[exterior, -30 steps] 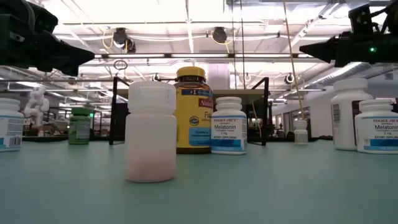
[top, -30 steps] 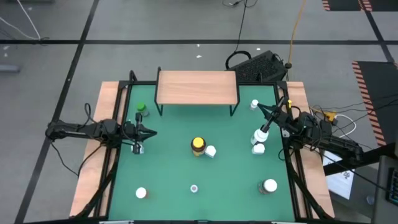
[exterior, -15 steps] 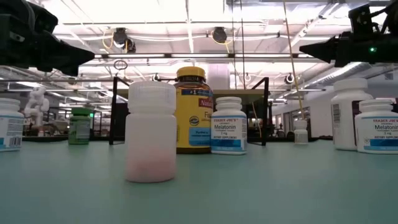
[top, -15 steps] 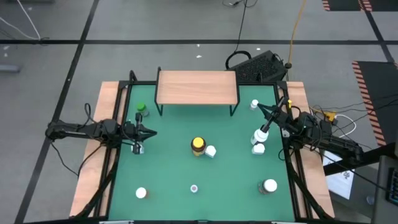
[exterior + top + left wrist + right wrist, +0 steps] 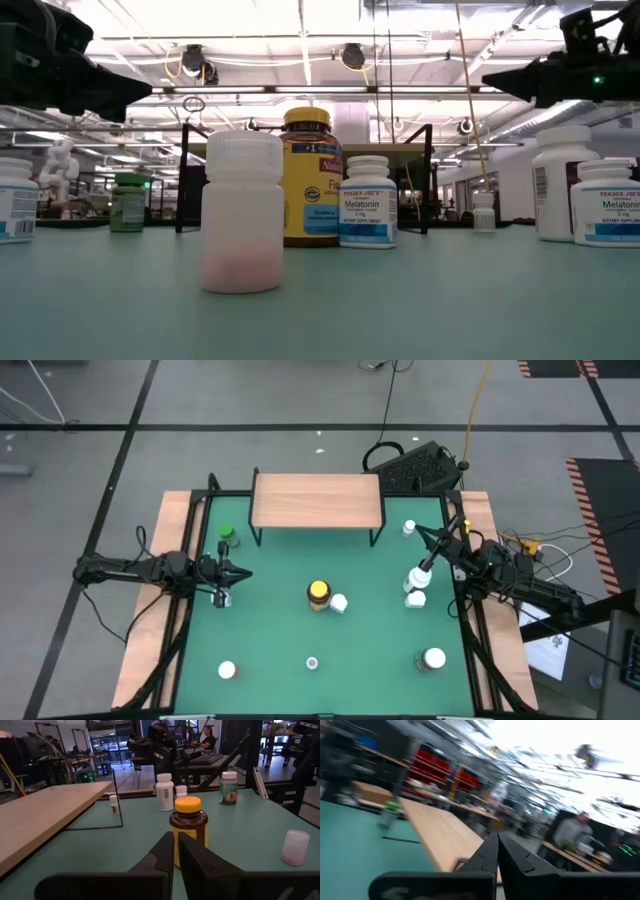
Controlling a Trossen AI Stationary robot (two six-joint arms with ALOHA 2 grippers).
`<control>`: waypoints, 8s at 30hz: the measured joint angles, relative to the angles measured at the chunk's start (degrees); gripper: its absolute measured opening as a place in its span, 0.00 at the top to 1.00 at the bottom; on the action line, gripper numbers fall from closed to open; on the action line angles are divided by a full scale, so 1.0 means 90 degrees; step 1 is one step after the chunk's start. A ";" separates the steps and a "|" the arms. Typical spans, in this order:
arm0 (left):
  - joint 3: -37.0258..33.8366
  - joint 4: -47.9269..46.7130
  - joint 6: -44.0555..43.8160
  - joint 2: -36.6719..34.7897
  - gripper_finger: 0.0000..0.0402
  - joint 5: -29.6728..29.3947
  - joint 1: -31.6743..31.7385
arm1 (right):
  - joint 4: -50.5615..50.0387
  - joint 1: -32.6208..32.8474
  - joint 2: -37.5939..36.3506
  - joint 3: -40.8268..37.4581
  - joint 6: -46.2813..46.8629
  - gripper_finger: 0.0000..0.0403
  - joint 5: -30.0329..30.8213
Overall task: Pick and place medicine bottles onto shelf by color
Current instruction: Put the green pill bottle on the shelf, then put the left white and blue pill bottle on the shelf
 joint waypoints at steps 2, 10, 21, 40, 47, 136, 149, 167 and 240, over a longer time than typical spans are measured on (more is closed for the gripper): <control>0.0000 0.0000 0.0000 0.0000 0.94 0.0001 -0.0001 | 0.0049 0.0000 0.0001 0.0000 0.0000 1.00 0.0234; -0.0005 0.0210 0.0000 0.0000 0.94 0.0000 -0.0002 | 0.0035 0.0000 0.0000 -0.0001 0.0000 1.00 0.0368; -0.0005 0.0463 -0.0027 0.0002 0.94 0.0000 -0.0002 | 0.1258 0.0060 0.0000 -0.0001 0.2312 1.00 -0.1041; 0.1421 -0.1827 -0.2703 0.0524 0.91 -0.3450 0.0694 | 0.1910 0.0063 0.1211 0.0002 0.4929 1.00 -0.1355; 0.3223 -0.3871 -0.3316 0.1746 0.74 -0.3384 0.0970 | 0.2796 0.0063 0.1683 0.0002 0.4674 1.00 -0.2635; 0.5052 -0.6148 -0.1707 0.6625 0.45 -0.0895 0.5593 | 0.3131 0.0061 0.3031 0.0002 0.5137 0.44 -0.2600; 0.8888 -0.7213 -0.1742 0.7223 0.47 -0.1339 0.5596 | 0.2713 0.0061 0.3033 0.0002 0.5353 0.44 -0.2476; 1.3494 -0.8758 -0.1073 1.1200 0.48 -0.1138 0.5596 | 0.2504 0.0056 0.3033 0.0002 0.5246 0.44 -0.2245; 0.6202 -0.9627 -0.5559 0.6915 0.38 -0.0089 -0.1204 | 0.2937 0.0362 0.3048 0.0001 0.4829 0.44 -0.2291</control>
